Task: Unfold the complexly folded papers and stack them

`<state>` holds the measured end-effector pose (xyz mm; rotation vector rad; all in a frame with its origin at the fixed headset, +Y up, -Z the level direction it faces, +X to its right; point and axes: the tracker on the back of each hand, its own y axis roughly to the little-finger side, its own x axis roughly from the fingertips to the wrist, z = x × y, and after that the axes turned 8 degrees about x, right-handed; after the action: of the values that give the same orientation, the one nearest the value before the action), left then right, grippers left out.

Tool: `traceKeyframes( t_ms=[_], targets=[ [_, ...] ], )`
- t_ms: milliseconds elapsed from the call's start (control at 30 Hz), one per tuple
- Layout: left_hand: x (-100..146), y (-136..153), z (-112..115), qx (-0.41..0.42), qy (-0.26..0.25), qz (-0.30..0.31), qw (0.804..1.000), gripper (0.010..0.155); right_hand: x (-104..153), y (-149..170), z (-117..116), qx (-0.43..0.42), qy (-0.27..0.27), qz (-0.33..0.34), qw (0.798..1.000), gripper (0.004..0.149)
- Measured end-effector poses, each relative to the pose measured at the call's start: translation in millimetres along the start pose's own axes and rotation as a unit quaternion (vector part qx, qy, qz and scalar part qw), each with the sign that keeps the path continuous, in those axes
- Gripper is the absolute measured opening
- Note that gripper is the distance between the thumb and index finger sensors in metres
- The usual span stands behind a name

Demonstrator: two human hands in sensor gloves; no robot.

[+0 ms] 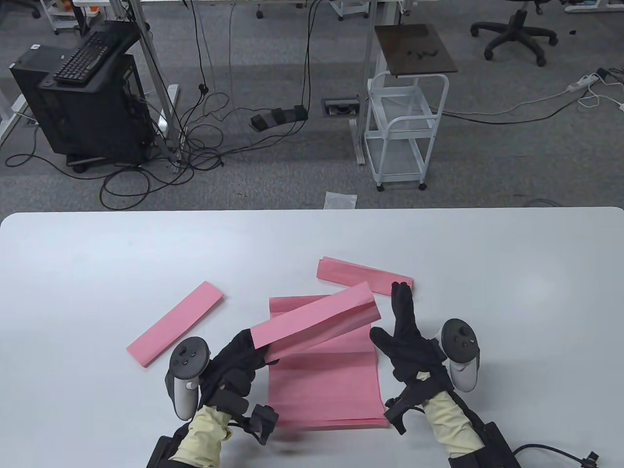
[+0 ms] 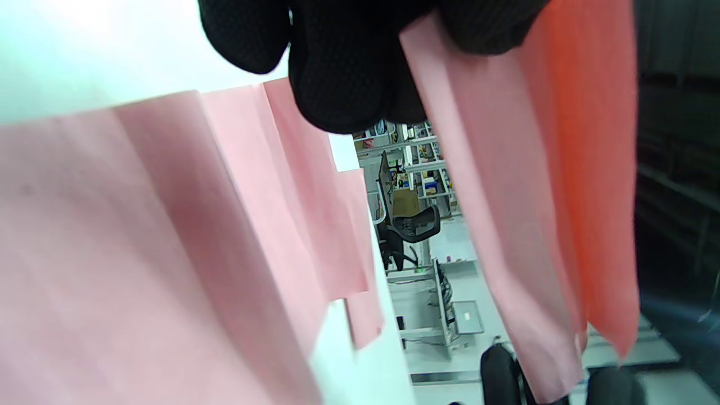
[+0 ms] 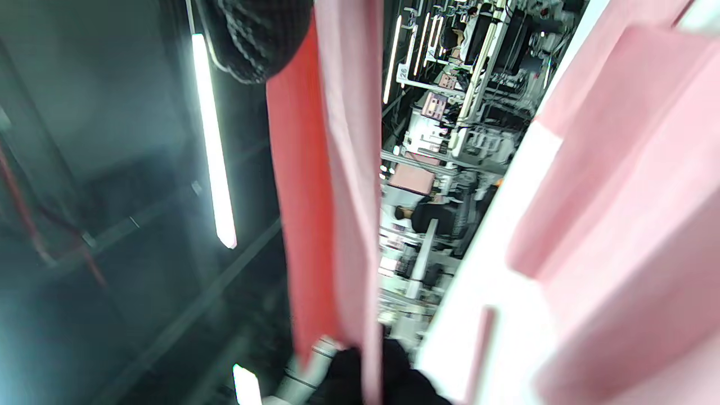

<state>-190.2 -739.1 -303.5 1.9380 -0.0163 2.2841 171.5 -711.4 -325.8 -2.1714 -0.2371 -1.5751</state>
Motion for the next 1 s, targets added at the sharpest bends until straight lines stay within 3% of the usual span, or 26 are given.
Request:
traceKeyframes(
  t_ms=[100,167,333,433,833,1000],
  targets=[
    [-1.1,-1.0,4.8,-0.031,0.025,0.006,0.999,0.038,-2.2,0.6,-1.8,0.059,-0.016,-0.006,0.998,0.085],
    [-1.5,-0.2,6.9,-0.036,0.031,0.007,0.999,0.038,-1.6,2.4,-2.2,0.06,0.015,-0.007,0.998,0.08],
    [-3.2,3.7,5.3,-0.054,0.043,-0.004,0.998,0.038,-0.3,11.4,3.5,-0.028,0.072,-0.021,0.997,0.042],
    [-3.9,3.7,8.1,-0.074,0.063,-0.013,0.995,0.037,-0.4,16.6,3.8,-0.069,0.081,-0.039,0.994,0.039],
    [-4.4,-6.1,2.0,-0.263,0.02,-0.012,0.965,0.037,-2.6,26.9,-5.0,-0.105,0.072,-0.065,0.99,0.038],
    [-2.3,-0.3,5.1,-0.192,0.021,-0.033,0.981,0.039,0.1,26.8,-10.0,-0.104,0.105,-0.061,0.987,0.038]
  ],
)
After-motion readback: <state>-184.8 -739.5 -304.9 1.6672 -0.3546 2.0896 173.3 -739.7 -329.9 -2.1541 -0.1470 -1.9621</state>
